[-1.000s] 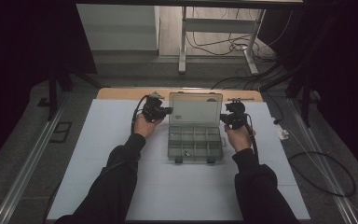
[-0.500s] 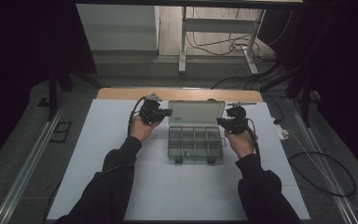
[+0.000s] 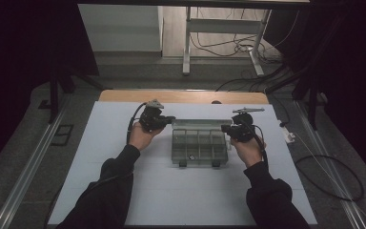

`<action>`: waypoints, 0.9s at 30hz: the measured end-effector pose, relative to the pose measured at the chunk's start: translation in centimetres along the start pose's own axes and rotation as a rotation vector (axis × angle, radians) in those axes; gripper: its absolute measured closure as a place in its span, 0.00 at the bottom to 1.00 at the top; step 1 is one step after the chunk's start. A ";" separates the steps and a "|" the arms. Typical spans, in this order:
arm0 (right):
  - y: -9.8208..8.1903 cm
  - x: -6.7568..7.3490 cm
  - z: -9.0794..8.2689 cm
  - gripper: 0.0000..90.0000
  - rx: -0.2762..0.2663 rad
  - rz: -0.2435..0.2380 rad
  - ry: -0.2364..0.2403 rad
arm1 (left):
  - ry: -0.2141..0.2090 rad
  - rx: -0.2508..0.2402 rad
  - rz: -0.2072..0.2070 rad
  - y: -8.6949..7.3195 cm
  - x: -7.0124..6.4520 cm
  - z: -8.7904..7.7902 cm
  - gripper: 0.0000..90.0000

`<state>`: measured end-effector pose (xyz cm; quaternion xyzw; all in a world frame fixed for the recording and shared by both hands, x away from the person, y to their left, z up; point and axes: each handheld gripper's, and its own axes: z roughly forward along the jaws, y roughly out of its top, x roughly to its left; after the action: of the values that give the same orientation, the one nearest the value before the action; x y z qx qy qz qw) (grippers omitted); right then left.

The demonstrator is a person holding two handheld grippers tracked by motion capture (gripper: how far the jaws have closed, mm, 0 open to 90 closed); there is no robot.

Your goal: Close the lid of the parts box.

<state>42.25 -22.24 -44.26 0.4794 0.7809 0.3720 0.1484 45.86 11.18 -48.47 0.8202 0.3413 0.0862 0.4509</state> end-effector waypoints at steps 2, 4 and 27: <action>-0.2 0.1 -0.1 1.00 0.002 -0.006 0.008 | -0.004 0.005 -0.001 0.0 -0.1 -0.2 0.98; -0.4 0.3 -0.3 1.00 0.007 -0.008 0.014 | -0.011 0.008 -0.003 -0.1 -0.3 -0.5 0.98; -3.4 1.7 -2.5 1.00 0.052 -0.028 0.083 | -0.048 0.026 0.030 -0.2 -3.9 -2.6 0.98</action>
<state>37.73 -22.80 -44.81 0.4562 0.8024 0.3691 0.1088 41.63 10.54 -46.46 0.8328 0.3192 0.0689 0.4470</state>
